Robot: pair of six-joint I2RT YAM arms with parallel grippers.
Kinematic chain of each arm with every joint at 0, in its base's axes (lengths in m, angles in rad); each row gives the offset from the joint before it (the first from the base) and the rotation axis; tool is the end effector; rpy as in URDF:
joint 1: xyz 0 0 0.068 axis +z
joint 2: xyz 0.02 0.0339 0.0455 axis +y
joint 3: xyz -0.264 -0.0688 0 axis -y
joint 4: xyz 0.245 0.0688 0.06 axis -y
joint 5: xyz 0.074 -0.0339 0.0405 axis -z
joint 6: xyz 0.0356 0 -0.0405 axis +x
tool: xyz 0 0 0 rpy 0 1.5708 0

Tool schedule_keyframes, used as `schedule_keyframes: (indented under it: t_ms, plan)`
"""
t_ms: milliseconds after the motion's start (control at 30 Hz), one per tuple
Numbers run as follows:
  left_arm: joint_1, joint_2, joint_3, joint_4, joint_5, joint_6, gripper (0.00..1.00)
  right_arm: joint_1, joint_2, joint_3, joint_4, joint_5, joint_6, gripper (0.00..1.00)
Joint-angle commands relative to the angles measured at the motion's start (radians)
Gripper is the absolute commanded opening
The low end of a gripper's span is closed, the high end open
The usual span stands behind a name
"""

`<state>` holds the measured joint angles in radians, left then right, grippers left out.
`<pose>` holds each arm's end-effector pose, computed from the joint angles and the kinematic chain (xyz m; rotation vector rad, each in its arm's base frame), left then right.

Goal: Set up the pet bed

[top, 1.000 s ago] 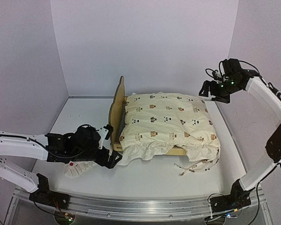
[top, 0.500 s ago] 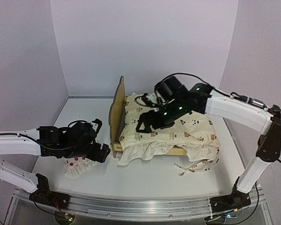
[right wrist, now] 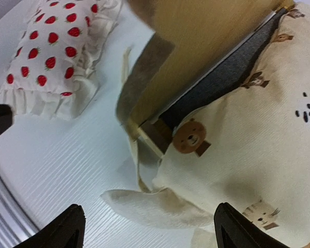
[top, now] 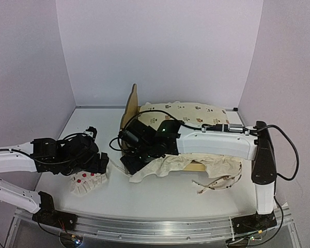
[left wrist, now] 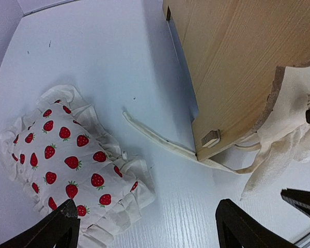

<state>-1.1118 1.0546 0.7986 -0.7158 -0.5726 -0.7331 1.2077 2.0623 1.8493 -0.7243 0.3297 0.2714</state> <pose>0.1061 -0.1712 0.2533 0.2309 2.3322 -0.1595 0.1743 0.4264 0.2663 -0.9860 2.2459 0.2400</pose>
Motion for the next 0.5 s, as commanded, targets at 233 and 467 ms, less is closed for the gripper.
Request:
schedule_keyframes:
  t_ms: [233,467]
  plan:
    - [0.000,-0.022,0.019,0.012,-0.018,0.001,0.91,0.000,0.078,-0.078,0.162,0.347,-0.061,0.75]
    - [0.000,-0.003,0.023,0.010,-0.020,0.001,0.91,-0.001,0.040,-0.219,0.292,0.406,-0.073,0.60]
